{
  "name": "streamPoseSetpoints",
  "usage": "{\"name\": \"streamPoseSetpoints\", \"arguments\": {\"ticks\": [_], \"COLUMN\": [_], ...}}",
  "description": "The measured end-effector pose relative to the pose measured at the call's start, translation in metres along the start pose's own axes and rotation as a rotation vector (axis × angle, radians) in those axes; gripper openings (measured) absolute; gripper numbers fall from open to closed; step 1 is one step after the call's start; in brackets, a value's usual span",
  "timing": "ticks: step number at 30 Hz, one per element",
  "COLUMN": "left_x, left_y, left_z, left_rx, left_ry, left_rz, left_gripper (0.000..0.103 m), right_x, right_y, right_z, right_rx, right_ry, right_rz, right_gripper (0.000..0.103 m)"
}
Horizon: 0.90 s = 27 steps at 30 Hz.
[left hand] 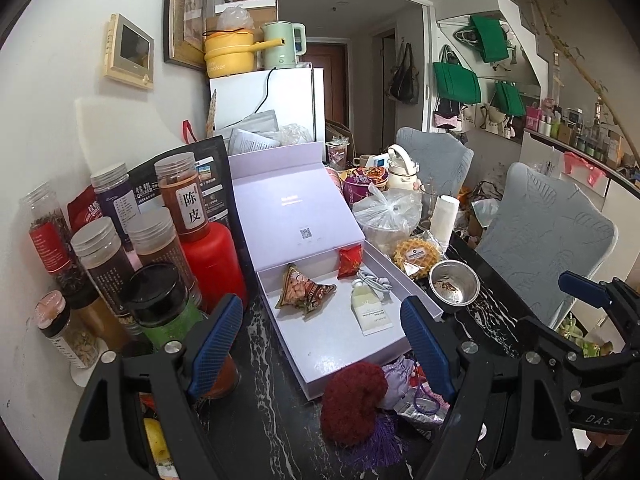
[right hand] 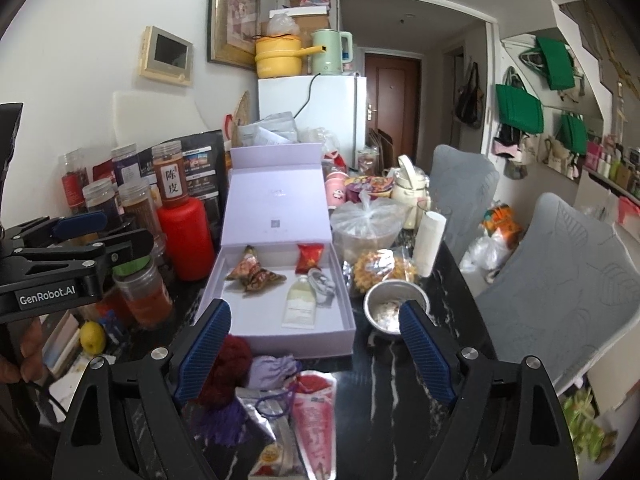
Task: Organize soft objects
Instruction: 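Withdraw both tools from the box back toward the remaining pile, then grasp the red fuzzy pom-pom with the left gripper while the right gripper approaches the pink rose pouch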
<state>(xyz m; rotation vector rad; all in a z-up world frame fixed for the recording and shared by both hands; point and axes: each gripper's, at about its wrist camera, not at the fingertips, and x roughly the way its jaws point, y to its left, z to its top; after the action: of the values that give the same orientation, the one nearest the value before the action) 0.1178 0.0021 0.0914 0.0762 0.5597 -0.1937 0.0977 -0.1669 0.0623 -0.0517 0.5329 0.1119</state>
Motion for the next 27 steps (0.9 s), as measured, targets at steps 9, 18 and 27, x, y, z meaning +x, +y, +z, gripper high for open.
{"name": "streamPoseSetpoints", "arguments": {"ticks": [9, 18, 27], "left_x": [0.005, 0.026, 0.058], "left_y": [0.003, -0.004, 0.002], "left_z": [-0.029, -0.062, -0.092], "left_rx": [-0.017, 0.006, -0.036], "left_ry": [0.021, 0.097, 0.215], "left_rz": [-0.029, -0.071, -0.15], "left_gripper": [0.082, 0.082, 0.082], "right_x": [0.012, 0.026, 0.038], "right_y": [0.001, -0.002, 0.008], "right_z": [-0.032, -0.064, -0.089], "right_rx": [0.039, 0.074, 0.106], "right_ry": [0.076, 0.159, 0.179], "right_rz": [-0.016, -0.022, 0.049], "right_gripper": [0.087, 0.087, 0.087]}}
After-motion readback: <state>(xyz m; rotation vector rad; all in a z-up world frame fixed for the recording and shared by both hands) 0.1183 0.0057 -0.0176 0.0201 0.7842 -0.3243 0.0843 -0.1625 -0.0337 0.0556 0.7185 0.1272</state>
